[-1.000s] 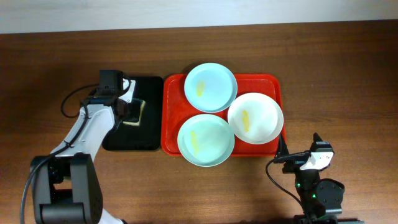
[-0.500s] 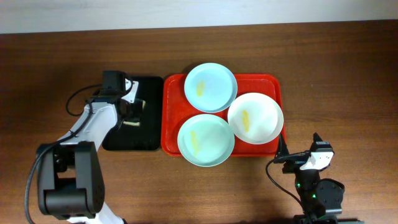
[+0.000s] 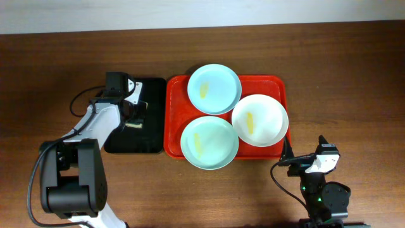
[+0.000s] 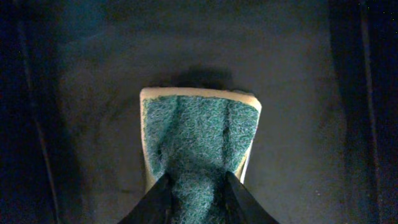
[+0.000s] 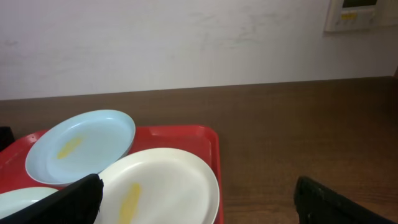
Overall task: Clean dirty plates on tray and stack at the side
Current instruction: 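Close the left gripper on the sponge and lift it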
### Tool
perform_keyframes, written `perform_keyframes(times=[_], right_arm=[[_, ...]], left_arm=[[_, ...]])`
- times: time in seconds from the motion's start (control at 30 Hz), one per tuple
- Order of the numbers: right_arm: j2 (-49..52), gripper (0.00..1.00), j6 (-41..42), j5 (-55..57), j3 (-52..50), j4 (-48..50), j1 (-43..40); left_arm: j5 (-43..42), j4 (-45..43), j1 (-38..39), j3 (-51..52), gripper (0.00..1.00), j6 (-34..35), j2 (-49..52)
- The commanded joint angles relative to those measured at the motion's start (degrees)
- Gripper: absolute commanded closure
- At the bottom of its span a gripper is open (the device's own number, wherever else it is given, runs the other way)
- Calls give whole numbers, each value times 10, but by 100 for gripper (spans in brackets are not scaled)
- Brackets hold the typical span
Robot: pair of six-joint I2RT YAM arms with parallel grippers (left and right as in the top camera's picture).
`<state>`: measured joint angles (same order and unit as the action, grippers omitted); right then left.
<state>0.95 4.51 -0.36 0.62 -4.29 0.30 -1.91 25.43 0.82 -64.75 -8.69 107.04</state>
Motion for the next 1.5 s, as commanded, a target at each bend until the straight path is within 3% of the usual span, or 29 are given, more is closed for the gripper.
perform_keyframes(times=[0.0, 0.13, 0.33, 0.43, 0.6, 0.73, 0.8, 1.0, 1.47], right_arm=[[-1, 1, 2, -5, -3, -2, 1], [-1, 1, 2, -5, -3, -2, 1], [-1, 1, 2, -5, -3, -2, 1], [-1, 1, 2, -5, -3, -2, 1], [-1, 1, 2, -5, -3, -2, 1], [-1, 1, 2, -5, -3, -2, 1], [-1, 1, 2, -5, -3, -2, 1], [-1, 1, 2, -5, -3, -2, 1], [-1, 1, 2, -6, -3, -2, 1]], left_arm=[[-13, 4, -3, -8, 68, -6, 13], [-13, 9, -2, -8, 79, -6, 13], [-13, 19, -2, -8, 80, -6, 13], [-13, 24, -2, -8, 73, -6, 13], [-13, 25, -2, -8, 84, -6, 20], [-13, 25, -2, -8, 86, -6, 33], [-14, 25, -2, -8, 100, -6, 36], [-48, 37, -2, -23, 100, -5, 4], [-48, 38, -2, -23, 100, 44, -191]])
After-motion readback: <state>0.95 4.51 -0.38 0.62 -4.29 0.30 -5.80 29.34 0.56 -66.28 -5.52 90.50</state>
